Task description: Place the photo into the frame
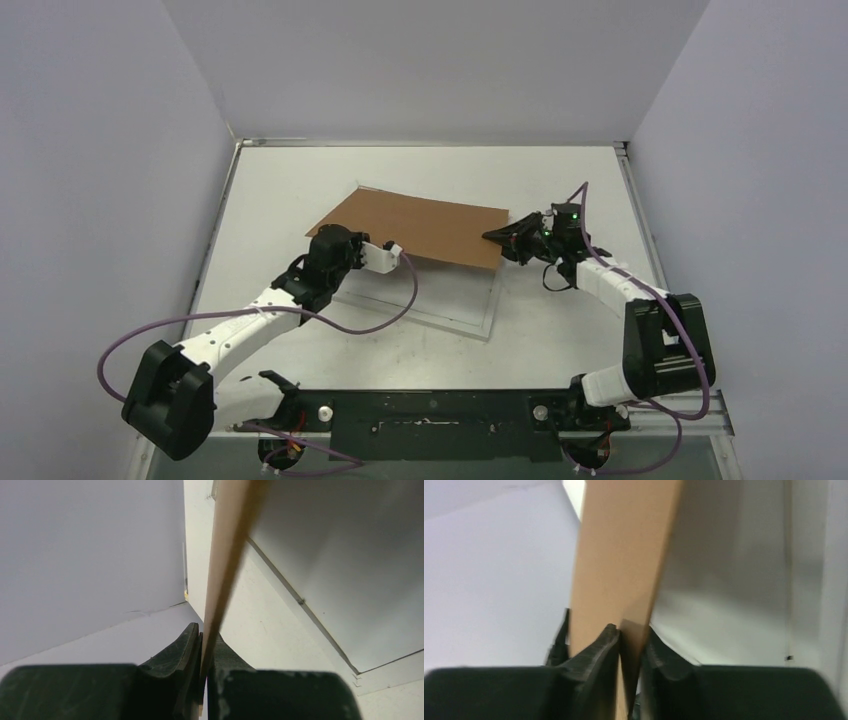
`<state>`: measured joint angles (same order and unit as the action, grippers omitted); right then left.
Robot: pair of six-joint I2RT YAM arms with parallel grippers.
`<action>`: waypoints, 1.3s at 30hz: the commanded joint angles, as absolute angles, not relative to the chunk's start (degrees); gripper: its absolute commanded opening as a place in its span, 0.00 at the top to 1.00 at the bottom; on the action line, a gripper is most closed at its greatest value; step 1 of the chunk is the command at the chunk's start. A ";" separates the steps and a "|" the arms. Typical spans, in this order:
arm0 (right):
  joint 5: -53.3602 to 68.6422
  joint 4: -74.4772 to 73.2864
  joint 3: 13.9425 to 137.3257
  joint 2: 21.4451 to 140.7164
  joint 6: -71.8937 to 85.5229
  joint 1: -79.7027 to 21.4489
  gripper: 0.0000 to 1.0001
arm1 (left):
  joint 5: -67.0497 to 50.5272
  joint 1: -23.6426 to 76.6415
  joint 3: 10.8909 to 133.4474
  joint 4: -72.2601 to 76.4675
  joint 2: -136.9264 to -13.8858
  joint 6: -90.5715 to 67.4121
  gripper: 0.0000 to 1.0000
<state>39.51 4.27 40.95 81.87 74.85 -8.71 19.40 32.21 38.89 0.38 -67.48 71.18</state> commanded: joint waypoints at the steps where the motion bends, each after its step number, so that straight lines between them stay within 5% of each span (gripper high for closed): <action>1: 36.84 10.70 43.61 81.38 76.69 -10.40 0.94 | 20.29 32.17 39.68 9.45 -64.25 68.21 1.00; 6: 36.83 13.20 43.23 78.22 78.24 -12.29 0.95 | 19.70 32.17 42.05 4.27 -63.99 66.29 0.98; 14: 36.98 16.08 46.10 72.21 77.11 -13.68 0.95 | 18.35 31.62 46.79 -8.35 -61.97 60.84 0.41; 23: 38.28 25.67 50.25 70.40 78.23 -16.10 0.95 | 7.68 23.64 59.54 -27.80 -59.20 49.43 0.10; 39: 32.91 15.83 71.88 68.26 70.92 -11.52 0.95 | -9.94 14.76 62.05 -39.60 -53.54 47.48 0.04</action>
